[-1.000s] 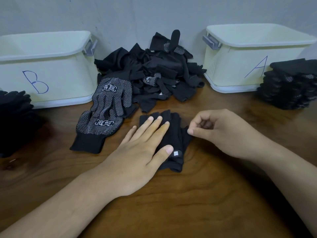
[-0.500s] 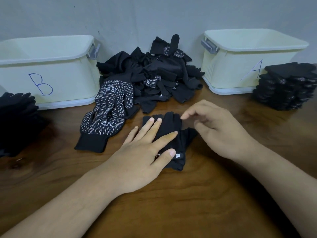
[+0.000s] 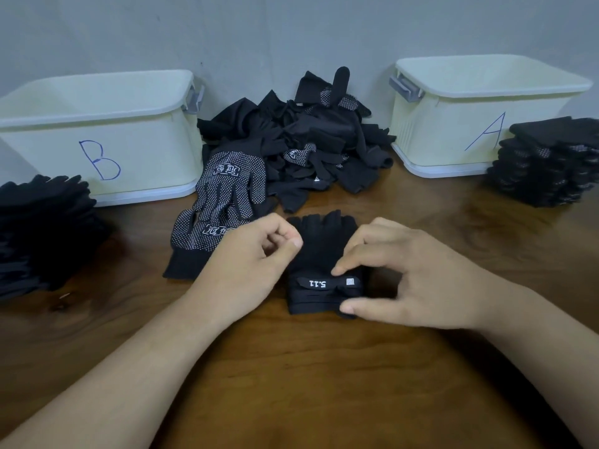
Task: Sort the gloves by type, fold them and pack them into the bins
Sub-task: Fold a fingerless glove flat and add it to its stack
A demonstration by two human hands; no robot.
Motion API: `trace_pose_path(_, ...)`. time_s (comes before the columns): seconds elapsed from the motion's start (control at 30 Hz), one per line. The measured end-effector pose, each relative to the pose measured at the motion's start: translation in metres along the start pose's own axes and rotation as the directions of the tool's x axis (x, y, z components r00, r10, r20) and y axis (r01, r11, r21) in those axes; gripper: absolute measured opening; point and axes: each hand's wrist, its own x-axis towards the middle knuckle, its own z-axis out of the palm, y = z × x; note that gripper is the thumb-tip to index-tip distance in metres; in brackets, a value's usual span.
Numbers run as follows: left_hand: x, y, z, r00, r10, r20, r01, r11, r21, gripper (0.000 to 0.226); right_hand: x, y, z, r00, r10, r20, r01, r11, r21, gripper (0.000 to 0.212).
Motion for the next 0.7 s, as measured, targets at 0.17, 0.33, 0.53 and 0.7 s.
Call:
trace_pose_path(0.17, -0.005, 0.004, -0.023, 0.929, 0.138, 0.344, -0.129, 0.990, -0.050, 0.031, 0.001, -0.001, 0.008, 0.998, 0.012, 0.065, -0.004, 0.992, -0.127, 0.044)
trace_pose_path(0.33, -0.007, 0.003, -0.019, 0.899, 0.157, 0.409, -0.208, 0.975, 0.082, 0.041, 0.002, -0.005, 0.009, 0.997, -0.030, 0.074, 0.048, 0.965, -0.258, 0.036)
trace_pose_path(0.53, -0.006, 0.004, -0.021, 0.897, 0.183, 0.402, -0.217, 0.975, 0.042, 0.035, 0.007, -0.010, 0.011, 0.979, -0.151, -0.133, 0.099, 0.936, -0.337, 0.026)
trace_pose_path(0.7, -0.006, 0.003, -0.020, 0.897, 0.207, 0.390, -0.236, 0.971, 0.026, 0.032, 0.004, -0.008, 0.012, 0.988, -0.154, -0.027, 0.139, 0.946, -0.293, 0.029)
